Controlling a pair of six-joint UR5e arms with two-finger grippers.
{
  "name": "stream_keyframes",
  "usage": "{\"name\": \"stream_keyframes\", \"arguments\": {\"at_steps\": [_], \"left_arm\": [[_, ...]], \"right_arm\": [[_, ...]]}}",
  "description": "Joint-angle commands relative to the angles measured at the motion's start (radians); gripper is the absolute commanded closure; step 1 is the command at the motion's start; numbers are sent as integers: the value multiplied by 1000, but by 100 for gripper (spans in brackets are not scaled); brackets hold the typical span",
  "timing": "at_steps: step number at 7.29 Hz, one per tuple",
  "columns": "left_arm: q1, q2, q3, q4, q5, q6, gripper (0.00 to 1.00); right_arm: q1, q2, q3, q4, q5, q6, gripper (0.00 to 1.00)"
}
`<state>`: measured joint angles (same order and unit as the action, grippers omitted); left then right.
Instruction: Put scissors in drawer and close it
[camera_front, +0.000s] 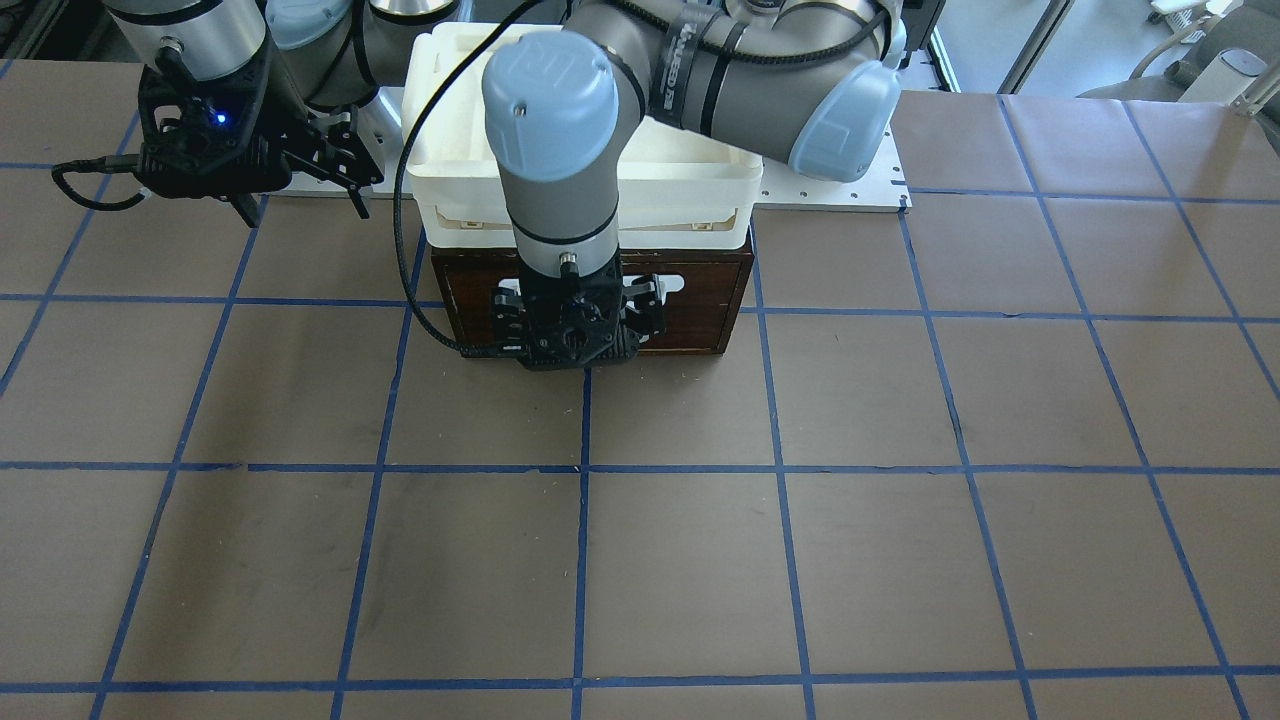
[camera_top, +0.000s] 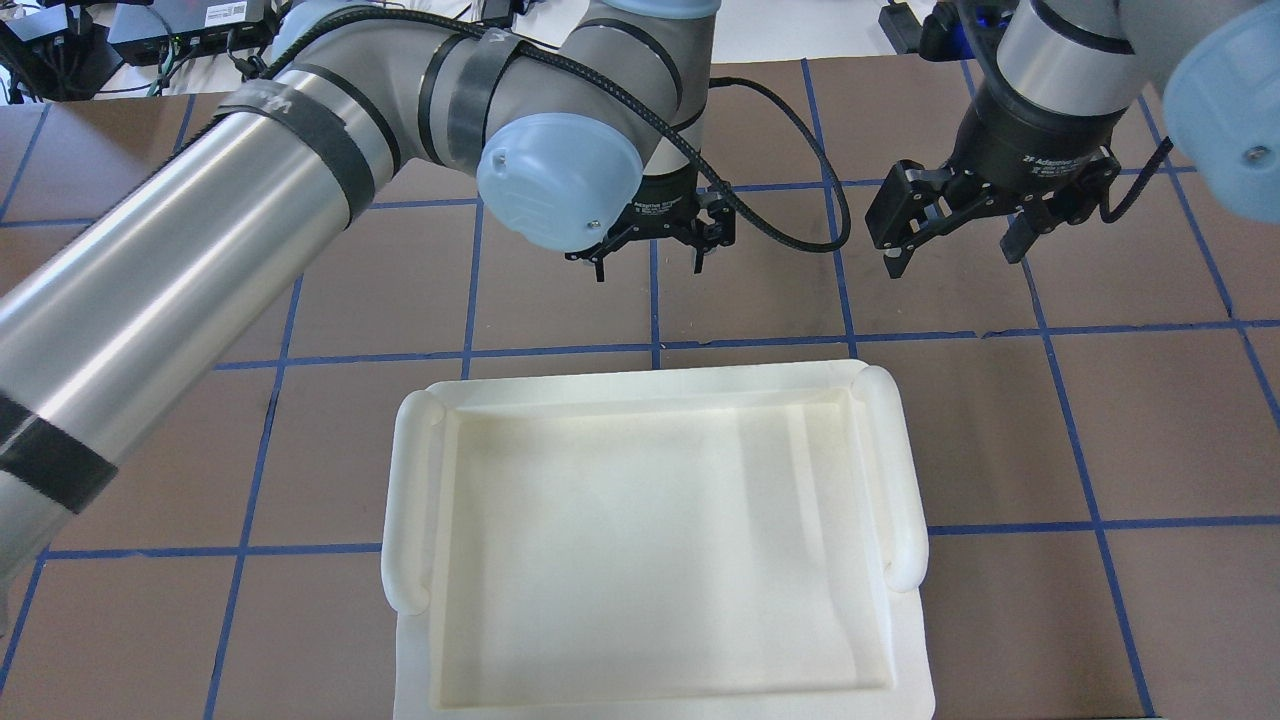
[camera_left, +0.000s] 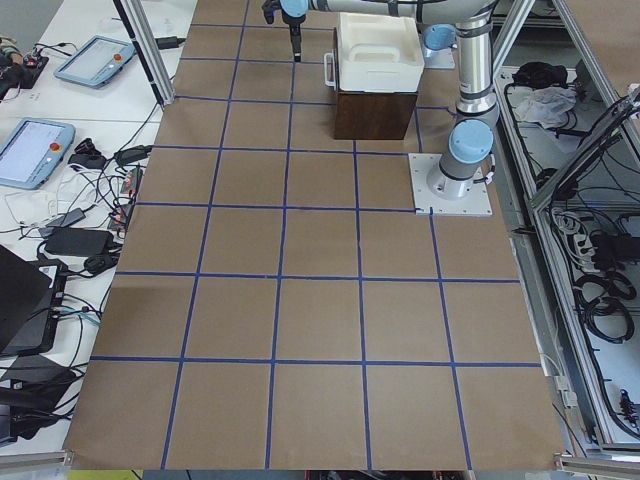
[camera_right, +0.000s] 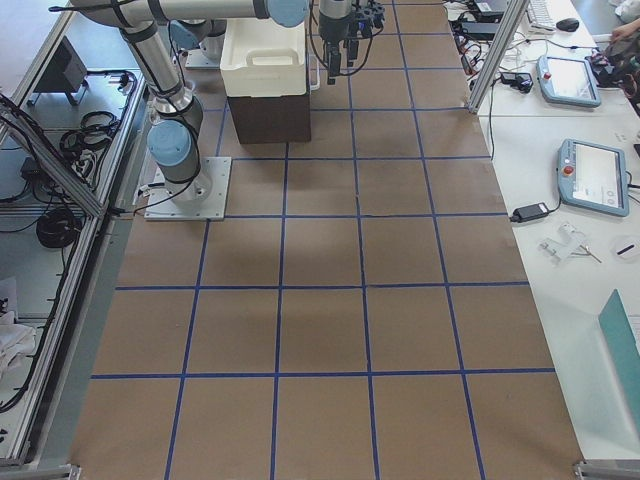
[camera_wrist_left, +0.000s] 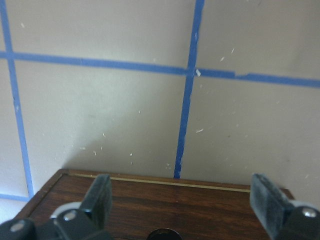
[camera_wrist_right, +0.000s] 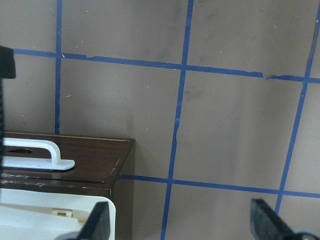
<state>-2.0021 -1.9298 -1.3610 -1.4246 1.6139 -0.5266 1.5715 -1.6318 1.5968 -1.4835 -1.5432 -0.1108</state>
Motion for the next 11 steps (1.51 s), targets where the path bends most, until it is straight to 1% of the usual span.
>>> {"name": "stream_keyframes", "arguments": {"at_steps": [1, 3, 4, 5, 6, 7, 8, 10, 11], "left_arm": [[0, 80, -10, 18, 6, -1, 0], [14, 139, -19, -16, 30, 0, 0], [58, 173, -24, -31, 53, 70, 0], [133, 227, -27, -95, 54, 197, 0], [202, 268, -30, -132, 49, 242, 0], [271, 302, -47, -132, 49, 343, 0], [331, 342, -85, -131, 38, 408, 0], [345, 421, -205, -120, 35, 402, 0], [371, 426, -207, -114, 9, 419, 0]], "right_arm": [[-1, 0, 0, 14, 8, -1, 0], [-2, 7, 0, -7, 0, 2, 0], [-2, 15, 0, -8, -1, 0, 0], [-2, 15, -1, -3, 9, 22, 0], [-2, 9, -3, -15, 12, 4, 0], [-2, 10, -3, -26, 8, 0, 0], [-2, 13, -3, -29, 2, 5, 0], [-2, 7, -3, -82, 5, -3, 0], [-2, 16, -2, -83, 11, -1, 0]]}}
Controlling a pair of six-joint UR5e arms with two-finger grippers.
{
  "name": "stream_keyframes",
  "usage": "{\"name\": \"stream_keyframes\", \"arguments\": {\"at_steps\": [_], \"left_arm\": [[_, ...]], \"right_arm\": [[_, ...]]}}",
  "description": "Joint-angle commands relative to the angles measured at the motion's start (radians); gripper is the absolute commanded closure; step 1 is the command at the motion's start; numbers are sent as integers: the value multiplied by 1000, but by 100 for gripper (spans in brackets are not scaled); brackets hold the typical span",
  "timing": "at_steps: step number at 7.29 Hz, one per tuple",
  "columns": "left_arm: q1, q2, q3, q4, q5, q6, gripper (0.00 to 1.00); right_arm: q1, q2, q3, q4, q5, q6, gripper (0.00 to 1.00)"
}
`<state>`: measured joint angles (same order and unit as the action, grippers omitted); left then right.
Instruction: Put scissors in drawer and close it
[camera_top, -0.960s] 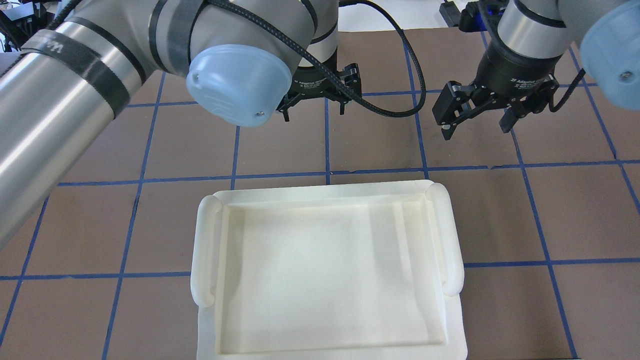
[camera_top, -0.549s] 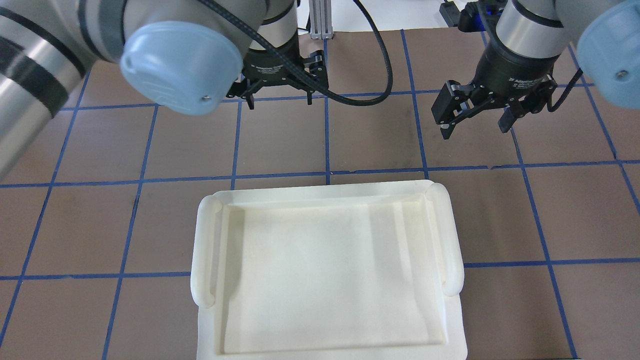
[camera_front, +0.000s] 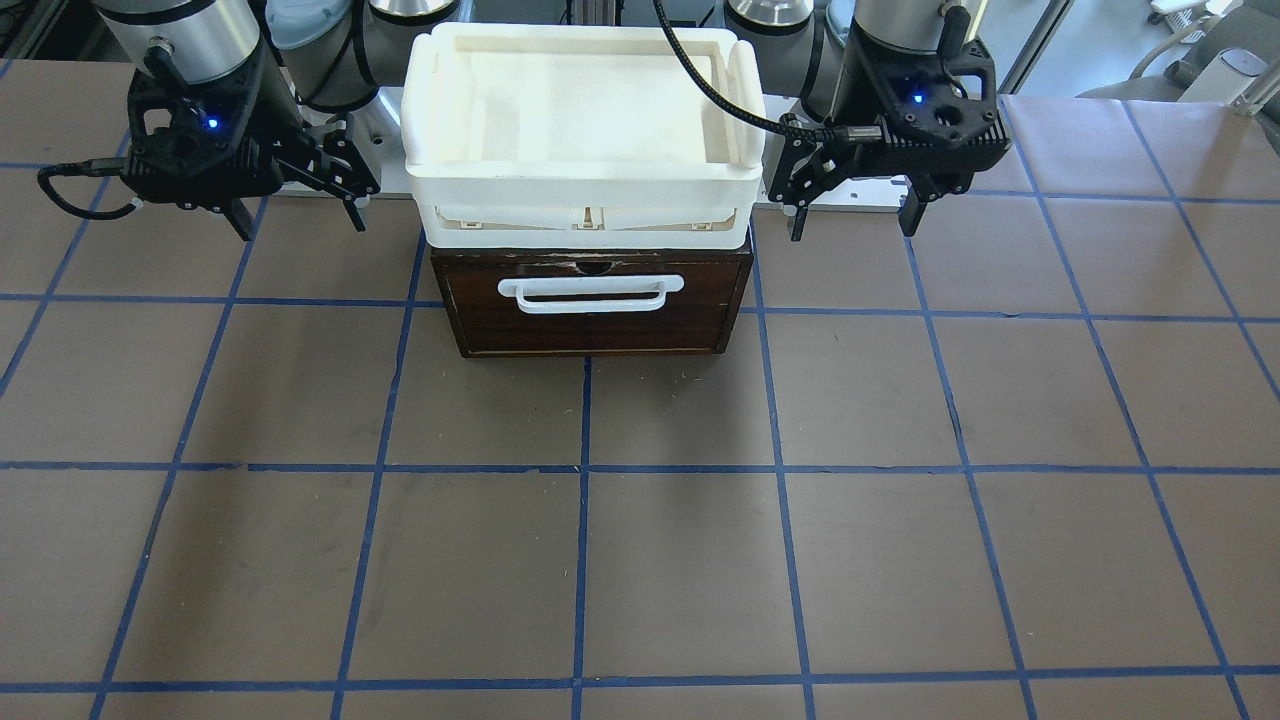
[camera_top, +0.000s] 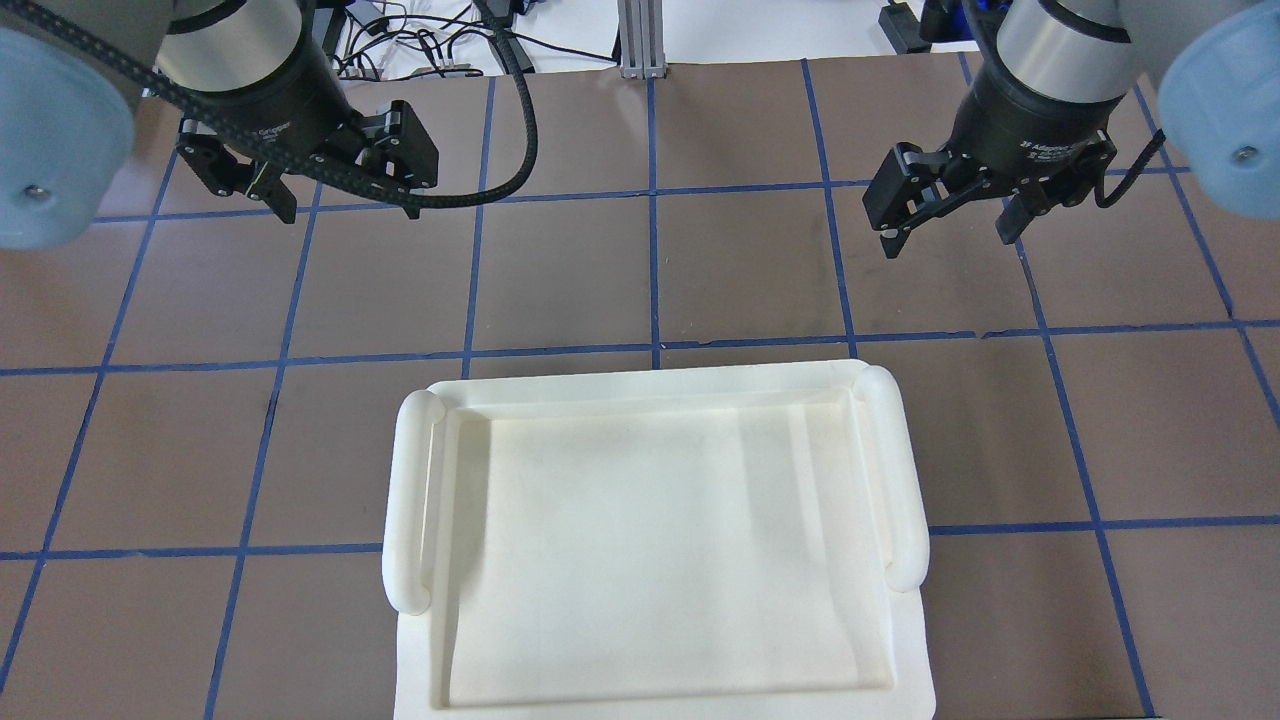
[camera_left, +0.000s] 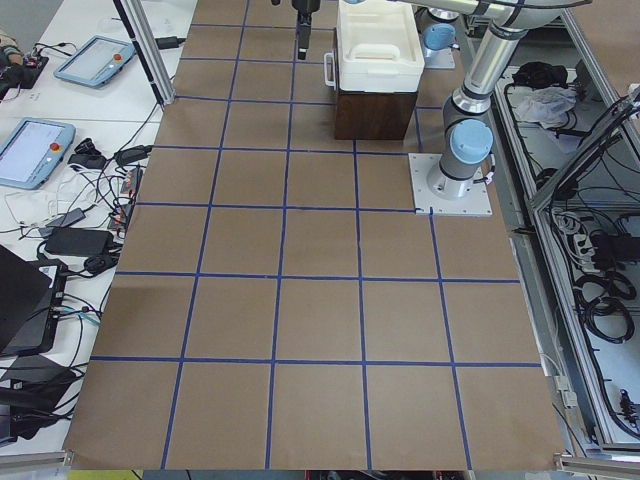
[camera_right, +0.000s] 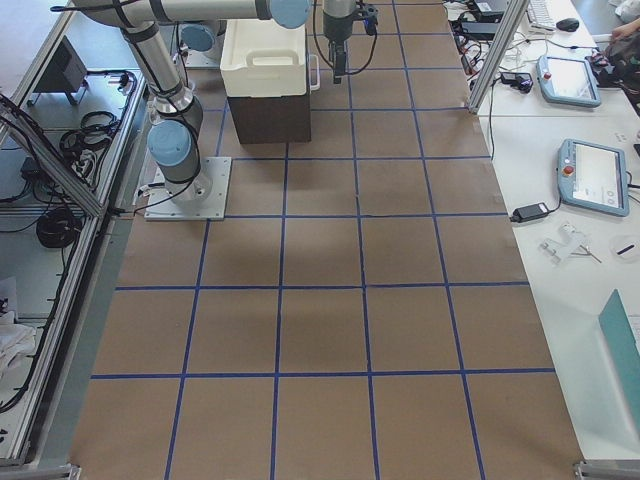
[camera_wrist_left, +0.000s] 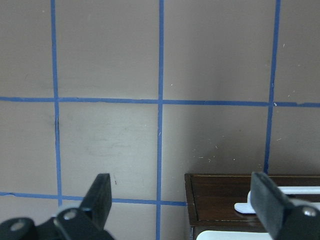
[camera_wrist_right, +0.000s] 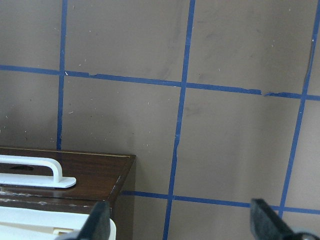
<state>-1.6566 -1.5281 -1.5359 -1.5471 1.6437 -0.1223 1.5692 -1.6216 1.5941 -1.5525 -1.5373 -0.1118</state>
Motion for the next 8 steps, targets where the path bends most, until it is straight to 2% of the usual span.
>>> {"name": "stream_keyframes", "arguments": {"at_steps": [1, 2, 3, 5, 8], "left_arm": [[53, 5, -12, 1, -123, 27, 0], [66, -18, 41, -25, -102, 35, 0], [66, -41, 96, -130, -78, 36, 0], [55, -43, 105, -177, -49, 36, 0], [52, -41, 94, -192, -54, 50, 0]], "right_arm": [[0, 5, 1, -14, 6, 0, 0], [0, 3, 1, -15, 6, 1, 0], [0, 5, 1, -17, 3, 1, 0], [0, 6, 3, -14, -3, 0, 0], [0, 5, 3, -15, 2, -26, 0]]}}
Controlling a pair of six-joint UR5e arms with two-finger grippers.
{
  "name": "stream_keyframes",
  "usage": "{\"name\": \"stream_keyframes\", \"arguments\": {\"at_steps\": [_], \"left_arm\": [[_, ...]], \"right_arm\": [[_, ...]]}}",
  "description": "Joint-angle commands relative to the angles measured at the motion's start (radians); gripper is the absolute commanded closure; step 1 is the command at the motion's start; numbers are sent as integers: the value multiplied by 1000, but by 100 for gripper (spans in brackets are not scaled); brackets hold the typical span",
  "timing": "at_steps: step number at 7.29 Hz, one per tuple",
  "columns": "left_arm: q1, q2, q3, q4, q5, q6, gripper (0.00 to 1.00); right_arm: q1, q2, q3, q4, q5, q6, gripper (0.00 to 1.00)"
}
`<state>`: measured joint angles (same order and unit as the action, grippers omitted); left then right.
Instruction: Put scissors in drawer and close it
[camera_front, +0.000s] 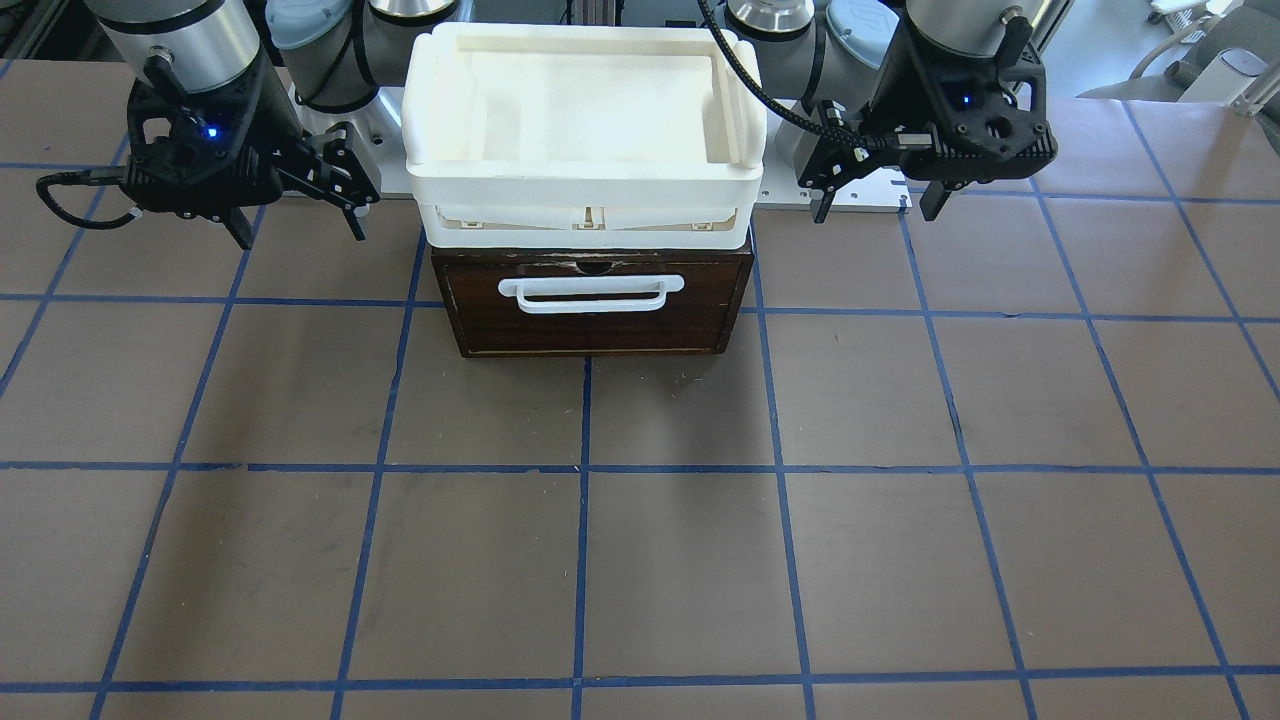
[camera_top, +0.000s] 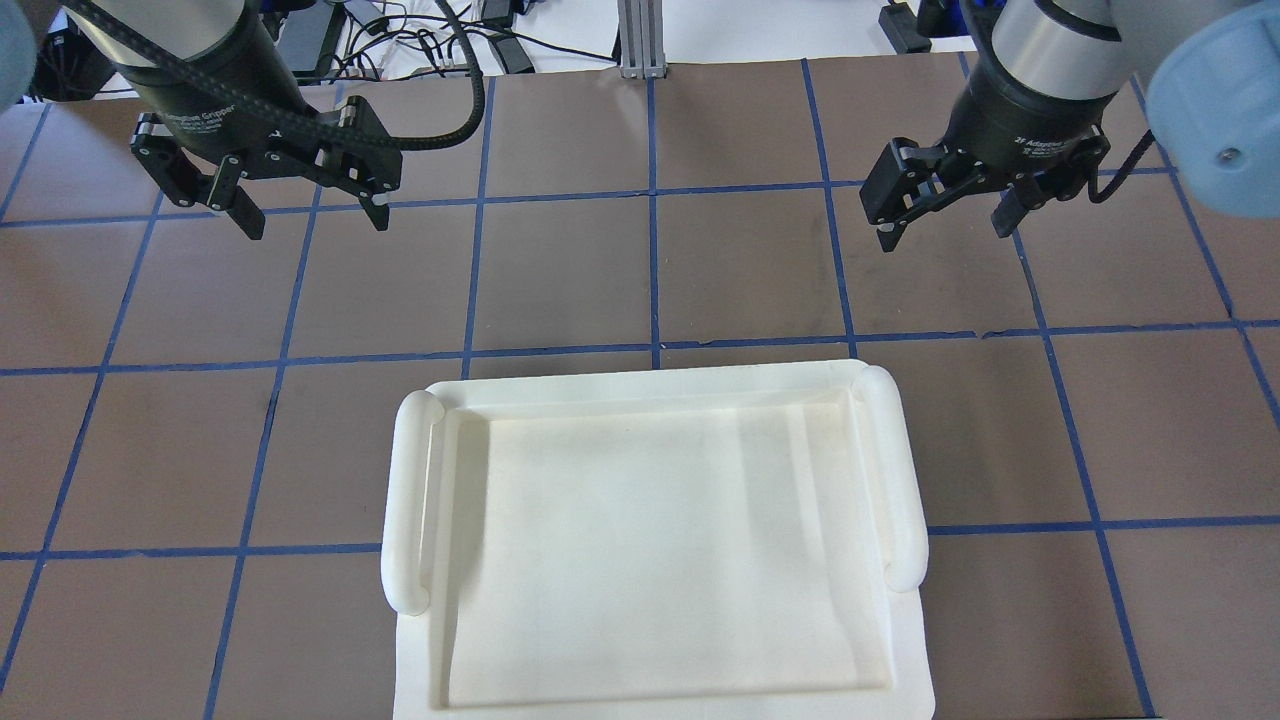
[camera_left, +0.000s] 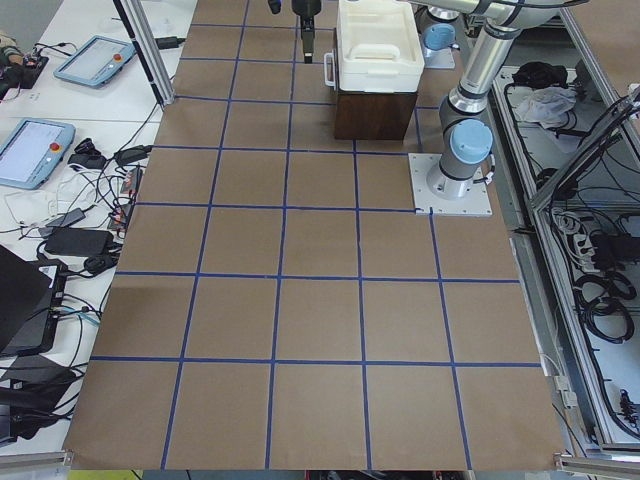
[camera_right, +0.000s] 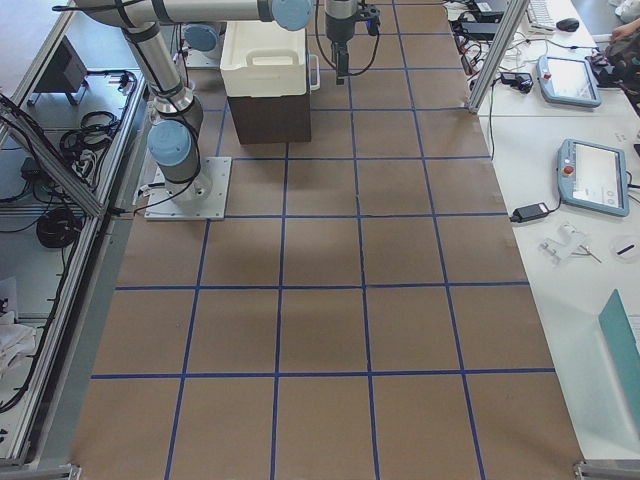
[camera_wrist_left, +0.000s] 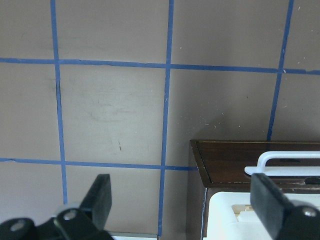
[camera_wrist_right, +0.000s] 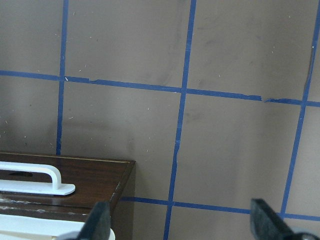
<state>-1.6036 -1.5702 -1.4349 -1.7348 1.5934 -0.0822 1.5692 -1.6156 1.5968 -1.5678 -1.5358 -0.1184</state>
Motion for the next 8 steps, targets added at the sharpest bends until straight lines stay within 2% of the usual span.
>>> {"name": "stream_keyframes", "arguments": {"at_steps": [1, 8], "left_arm": [[-1, 4, -19, -2, -7, 28, 0], [4, 22, -25, 1, -7, 58, 0]], "right_arm": [[0, 0, -1, 2, 0, -30, 0], [-2, 2, 0, 2, -10, -26, 0]]}}
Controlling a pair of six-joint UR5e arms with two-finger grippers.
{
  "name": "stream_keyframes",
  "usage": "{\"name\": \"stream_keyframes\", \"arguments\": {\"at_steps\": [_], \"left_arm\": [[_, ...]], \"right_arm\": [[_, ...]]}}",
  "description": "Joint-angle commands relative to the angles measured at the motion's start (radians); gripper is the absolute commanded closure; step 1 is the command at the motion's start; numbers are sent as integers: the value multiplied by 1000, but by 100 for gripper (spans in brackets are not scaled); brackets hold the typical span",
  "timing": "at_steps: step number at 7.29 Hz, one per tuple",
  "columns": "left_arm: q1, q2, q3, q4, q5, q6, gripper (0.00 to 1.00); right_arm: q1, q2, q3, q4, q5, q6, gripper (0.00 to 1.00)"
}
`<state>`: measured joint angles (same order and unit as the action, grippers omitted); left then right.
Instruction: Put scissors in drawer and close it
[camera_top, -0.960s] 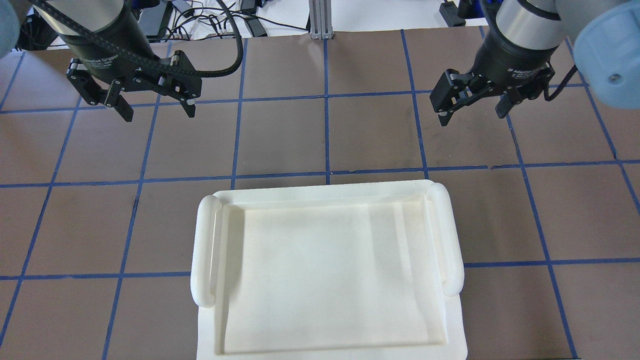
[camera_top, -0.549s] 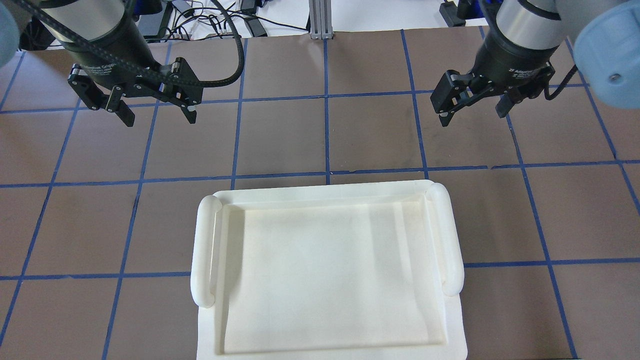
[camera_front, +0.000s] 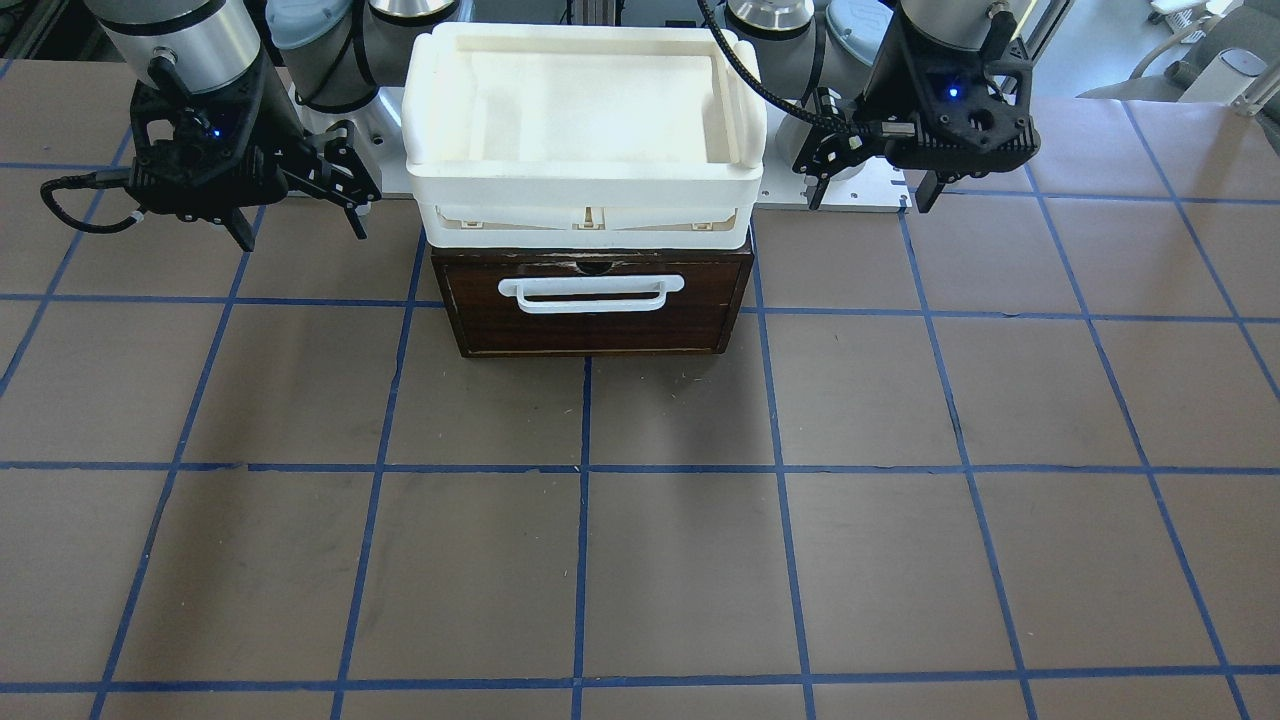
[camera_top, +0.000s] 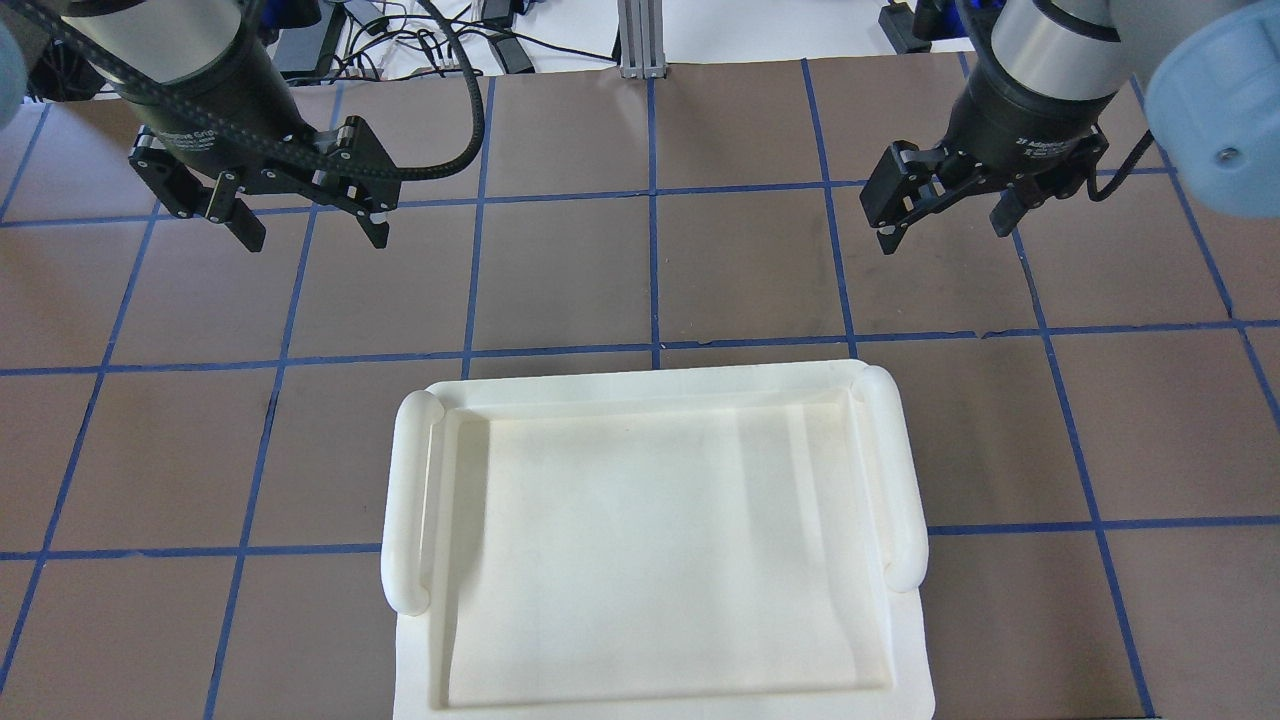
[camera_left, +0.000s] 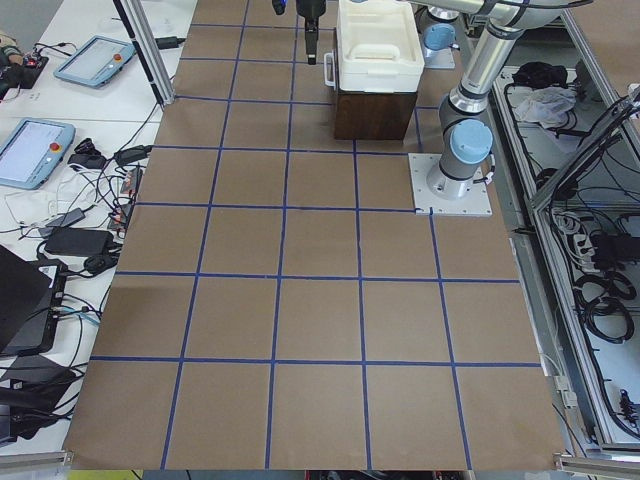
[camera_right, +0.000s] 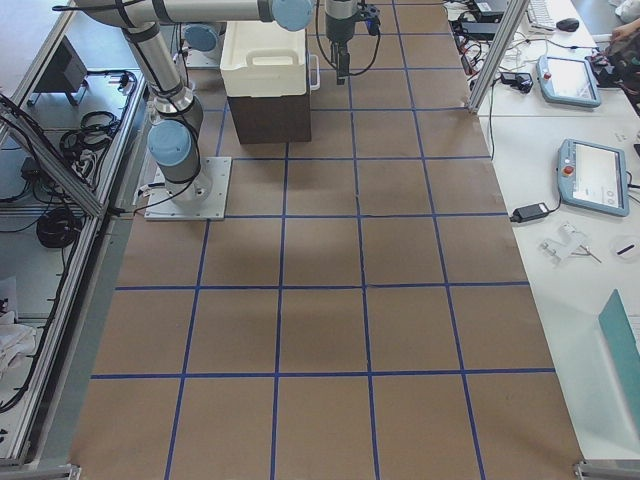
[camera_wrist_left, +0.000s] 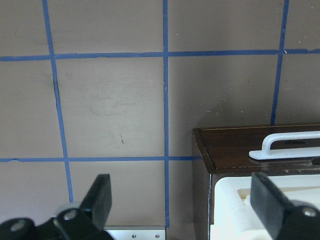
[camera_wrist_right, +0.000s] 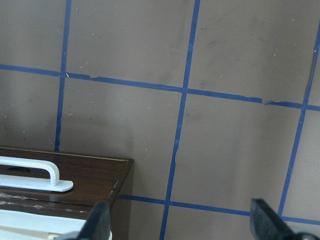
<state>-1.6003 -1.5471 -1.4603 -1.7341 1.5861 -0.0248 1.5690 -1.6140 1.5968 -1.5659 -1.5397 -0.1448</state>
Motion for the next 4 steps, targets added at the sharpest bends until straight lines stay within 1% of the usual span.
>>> {"name": "stream_keyframes", "arguments": {"at_steps": [1, 4], "left_arm": [[0, -1, 0, 2, -1, 0, 0], [0, 2, 0, 2, -1, 0, 0]], "right_arm": [[-1, 0, 0, 0, -5, 1, 0], [-3, -3, 2, -9, -5, -1, 0]]}}
